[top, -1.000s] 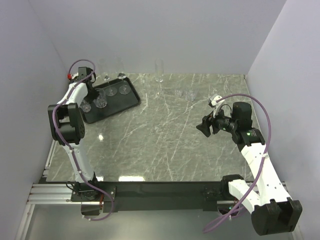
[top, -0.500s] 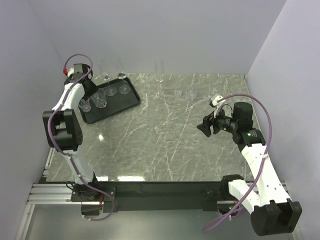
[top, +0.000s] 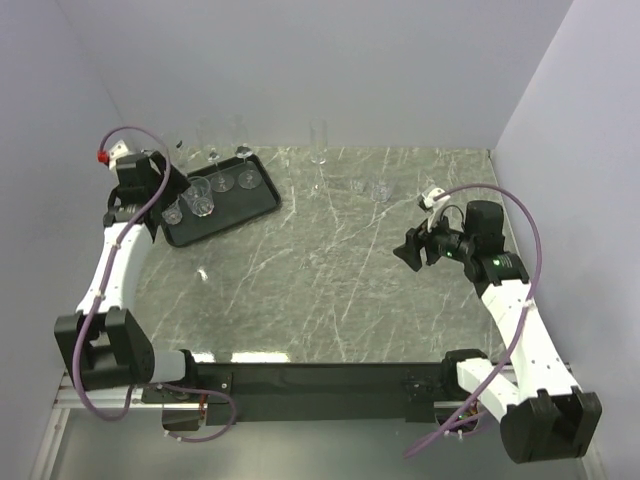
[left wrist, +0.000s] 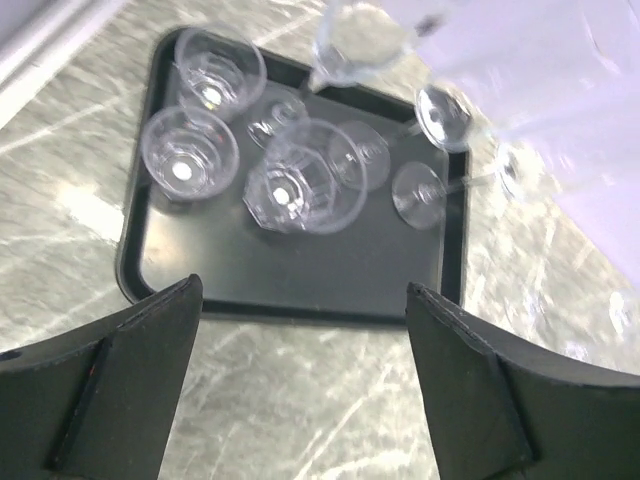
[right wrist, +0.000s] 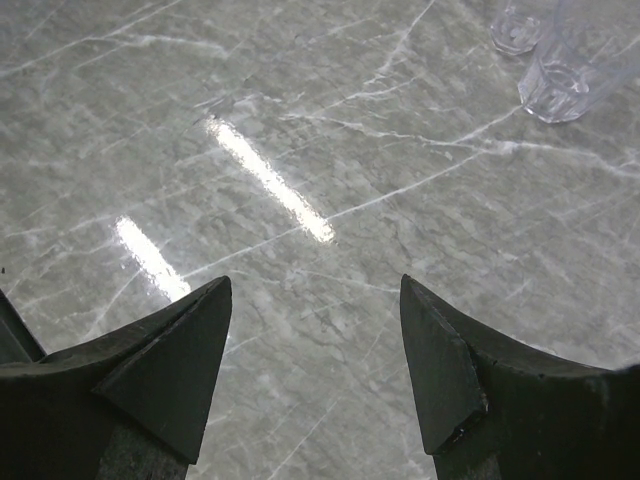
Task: Place the glasses into the tray
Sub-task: Place the glass into the tray, then grab a glass with a robot arm, then pass the glass from one robot arm to another, then place the glass into the tray
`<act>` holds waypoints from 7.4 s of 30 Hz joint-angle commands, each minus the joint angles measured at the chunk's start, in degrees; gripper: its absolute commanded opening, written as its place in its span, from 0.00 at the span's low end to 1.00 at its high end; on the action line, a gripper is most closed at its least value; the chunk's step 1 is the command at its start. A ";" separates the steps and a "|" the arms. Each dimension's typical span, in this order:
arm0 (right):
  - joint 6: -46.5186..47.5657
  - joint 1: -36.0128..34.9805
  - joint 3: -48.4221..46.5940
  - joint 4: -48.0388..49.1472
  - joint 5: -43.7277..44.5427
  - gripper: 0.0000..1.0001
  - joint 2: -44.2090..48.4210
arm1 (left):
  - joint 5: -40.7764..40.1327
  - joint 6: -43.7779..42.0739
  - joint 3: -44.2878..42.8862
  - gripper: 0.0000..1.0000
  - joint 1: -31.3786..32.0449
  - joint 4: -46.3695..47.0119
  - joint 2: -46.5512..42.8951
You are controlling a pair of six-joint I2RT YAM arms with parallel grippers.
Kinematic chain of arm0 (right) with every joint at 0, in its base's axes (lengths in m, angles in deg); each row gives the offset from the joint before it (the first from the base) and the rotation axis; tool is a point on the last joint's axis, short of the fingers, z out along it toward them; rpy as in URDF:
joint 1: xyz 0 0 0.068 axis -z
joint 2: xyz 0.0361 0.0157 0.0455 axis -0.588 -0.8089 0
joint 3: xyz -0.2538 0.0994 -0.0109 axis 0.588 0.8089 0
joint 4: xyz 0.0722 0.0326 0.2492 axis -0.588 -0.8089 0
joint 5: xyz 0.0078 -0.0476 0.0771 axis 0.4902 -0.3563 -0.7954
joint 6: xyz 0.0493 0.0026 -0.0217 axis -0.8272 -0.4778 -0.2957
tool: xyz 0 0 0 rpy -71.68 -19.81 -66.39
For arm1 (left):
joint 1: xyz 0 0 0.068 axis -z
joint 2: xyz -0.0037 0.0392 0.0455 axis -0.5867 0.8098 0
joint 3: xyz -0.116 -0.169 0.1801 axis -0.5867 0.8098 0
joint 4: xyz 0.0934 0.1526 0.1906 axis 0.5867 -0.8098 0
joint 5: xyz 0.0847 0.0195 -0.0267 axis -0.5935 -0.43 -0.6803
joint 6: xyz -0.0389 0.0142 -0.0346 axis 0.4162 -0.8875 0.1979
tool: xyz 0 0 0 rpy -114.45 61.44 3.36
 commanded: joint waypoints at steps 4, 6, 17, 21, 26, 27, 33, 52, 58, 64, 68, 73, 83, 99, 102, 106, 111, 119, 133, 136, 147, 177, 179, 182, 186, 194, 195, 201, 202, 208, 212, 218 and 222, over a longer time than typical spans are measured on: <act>0.89 0.32 -7.31 -1.09 -1.49 0.75 -6.30 | 6.71 -2.36 8.52 0.95 -0.20 7.68 -8.40; 0.63 0.41 -9.86 -1.71 -1.67 0.75 -8.76 | 7.33 -2.98 11.69 0.98 -0.29 9.09 -11.21; -4.37 0.24 -26.55 -5.58 -1.50 0.75 -27.56 | 16.37 -10.10 22.59 0.99 -0.20 15.51 -24.57; -7.89 -0.20 -32.88 -6.19 1.57 0.75 -34.41 | 19.54 -10.89 23.56 0.99 -0.12 17.00 -26.78; -14.65 -1.26 -41.23 -6.37 10.18 0.74 -43.20 | 22.00 -10.89 23.91 0.99 0.24 16.92 -27.22; -16.40 -1.35 -42.46 -6.46 12.37 0.72 -44.53 | 22.09 -10.89 23.92 0.99 0.41 16.74 -27.22; -22.30 -1.61 -51.60 -7.33 20.73 0.62 -54.63 | 22.27 -10.80 24.27 0.99 0.50 17.09 -27.31; -24.95 -1.88 -73.93 -13.22 27.42 0.46 -75.65 | 24.20 -10.37 24.00 0.99 0.50 17.53 -25.90; -24.68 -1.88 -76.22 -13.58 28.65 0.43 -78.91 | 24.38 -10.36 24.00 0.99 0.50 17.53 -25.72; -24.51 -2.05 -77.10 -13.66 29.53 0.40 -80.66 | 24.73 -10.28 24.00 0.99 0.59 17.71 -25.46; -24.16 -2.05 -76.66 -13.05 30.23 0.31 -80.84 | 24.82 -10.19 24.09 0.99 0.59 17.71 -25.37; -23.80 -2.05 -75.52 -12.79 30.94 0.19 -80.49 | 25.17 -10.19 24.09 0.99 0.59 17.80 -25.29; -22.14 -2.14 -65.33 -7.34 31.29 0.09 -71.97 | 26.75 -9.84 24.44 0.99 0.50 18.41 -25.37; -15.72 -2.14 -39.76 -0.22 22.78 0.03 -49.14 | 43.36 -5.80 26.73 0.99 1.73 27.90 -22.83; -14.14 -2.58 -34.49 -0.22 21.28 0.03 -43.95 | 44.94 -5.53 26.38 0.99 5.15 28.17 -21.51; -10.55 -3.81 -28.33 -0.83 18.82 0.03 -37.26 | 42.93 -5.27 25.76 0.99 14.27 27.46 -20.01; -7.02 -6.26 -21.74 -2.15 16.43 0.03 -28.40 | 36.71 -0.71 26.55 0.99 23.86 30.36 -18.35; -4.64 -12.33 -14.45 -0.57 20.21 0.04 -18.98 | 23.16 5.36 22.26 0.99 40.90 30.81 -12.99; -4.64 -13.74 -9.43 2.24 20.30 0.05 -15.28 | 2.77 9.14 7.67 0.95 58.33 21.77 3.71; -4.82 -13.92 -8.81 2.77 19.95 0.05 -15.01 | -1.36 10.02 3.45 0.92 59.91 19.04 7.58; -5.26 -14.00 -7.58 3.91 19.60 0.05 -13.52 | -12.79 9.59 -10.88 0.75 64.74 4.20 19.01; -4.21 -9.71 -3.63 6.02 11.08 0.59 -6.05 | -21.59 3.88 -13.53 0.00 65.63 -1.45 19.89; -3.85 -8.21 -3.28 5.94 8.45 0.63 -4.21 | -21.42 3.70 -12.13 0.00 64.49 -1.45 18.40; -3.50 -5.57 -2.22 6.38 6.07 0.65 -2.01 | -20.45 2.74 -9.67 0.00 62.38 -0.84 15.68; -3.15 -3.46 -1.52 6.64 4.92 0.65 -1.04 | -16.51 1.68 -5.89 0.00 56.16 0.57 11.03; -3.15 -2.75 -1.08 6.64 4.48 0.65 -1.04 | -9.64 0.19 -2.63 0.00 41.30 1.36 5.83; -3.15 -2.58 -1.08 6.73 4.57 0.65 -1.04 | -9.29 0.18 -2.98 0.00 38.50 1.10 5.65; -3.06 -2.40 -0.99 6.64 4.83 0.65 -1.04 | -8.14 -0.26 -5.34 0.00 28.91 -0.04 7.41; -3.06 -2.32 -0.90 6.73 4.75 0.65 -1.04 | -7.79 -0.26 -5.79 0.00 27.84 -0.04 8.28; -2.89 -2.23 -0.81 6.73 4.83 0.65 -1.30 | -5.95 -0.43 -9.65 0.00 21.16 -0.48 12.67; -2.80 -2.05 -0.81 6.73 5.01 0.65 -1.21 | -4.98 -0.17 -12.29 0.00 17.91 -1.10 15.75; -2.80 -2.05 -0.72 6.73 5.01 0.65 -1.13 | -5.85 -0.78 -15.63 0.00 15.18 -2.15 20.50; -2.71 -1.96 -0.72 6.73 5.10 0.65 -1.13 | -6.21 -0.96 -17.48 0.00 13.77 -2.33 22.87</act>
